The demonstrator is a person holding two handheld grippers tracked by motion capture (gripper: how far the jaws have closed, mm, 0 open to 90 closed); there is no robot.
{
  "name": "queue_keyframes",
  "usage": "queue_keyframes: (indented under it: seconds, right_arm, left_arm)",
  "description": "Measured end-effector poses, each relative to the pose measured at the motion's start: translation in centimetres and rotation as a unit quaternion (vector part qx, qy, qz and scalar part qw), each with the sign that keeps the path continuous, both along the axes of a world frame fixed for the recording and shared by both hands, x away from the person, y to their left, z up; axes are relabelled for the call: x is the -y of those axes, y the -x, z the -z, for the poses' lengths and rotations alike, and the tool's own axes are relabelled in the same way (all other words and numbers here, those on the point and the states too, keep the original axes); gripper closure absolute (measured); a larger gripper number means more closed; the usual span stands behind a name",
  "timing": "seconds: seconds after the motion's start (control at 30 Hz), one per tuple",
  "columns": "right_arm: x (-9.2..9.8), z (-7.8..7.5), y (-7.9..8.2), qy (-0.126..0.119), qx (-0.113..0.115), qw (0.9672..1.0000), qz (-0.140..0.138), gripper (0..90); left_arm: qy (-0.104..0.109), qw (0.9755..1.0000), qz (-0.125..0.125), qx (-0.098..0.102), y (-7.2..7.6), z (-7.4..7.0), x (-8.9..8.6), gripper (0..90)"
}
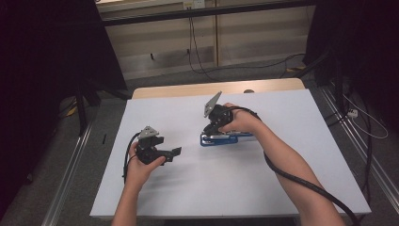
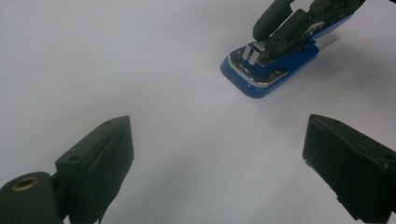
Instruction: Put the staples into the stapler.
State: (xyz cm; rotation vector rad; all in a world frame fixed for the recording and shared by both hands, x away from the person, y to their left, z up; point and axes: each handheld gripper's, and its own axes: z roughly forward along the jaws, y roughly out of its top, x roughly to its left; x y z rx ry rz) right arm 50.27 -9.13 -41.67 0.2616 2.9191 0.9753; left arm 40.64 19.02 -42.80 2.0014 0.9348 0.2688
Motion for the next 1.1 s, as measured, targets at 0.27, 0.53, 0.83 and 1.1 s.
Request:
queue_keyframes:
  seconds: [0.27, 0.53, 0.83, 1.1]
  right_arm:
    - [0.8, -0.1, 0.2, -0.018, -0.004, 0.9993, 0.032, 57.5]
    - [2.3, -1.0, 0.9, -0.030, 0.001, 0.9978, 0.060, 42.7]
    - [4.3, -1.6, 2.0, -0.026, -0.003, 0.9940, 0.106, 29.8]
    - [6.1, -1.8, 2.9, -0.009, 0.007, 0.9907, 0.136, 23.6]
  left_arm:
    - [0.003, 1.0000, -0.001, -0.002, 0.0, 0.0, 0.1, 8.9]
    - [0.000, 1.0000, 0.002, 0.000, -0.2, 0.1, 0.3, 8.9]
    - [0.000, 1.0000, 0.005, 0.000, -0.1, 0.1, 0.7, 8.9]
    - [0.000, 0.9999, 0.011, -0.001, -0.2, 0.2, 1.1, 8.9]
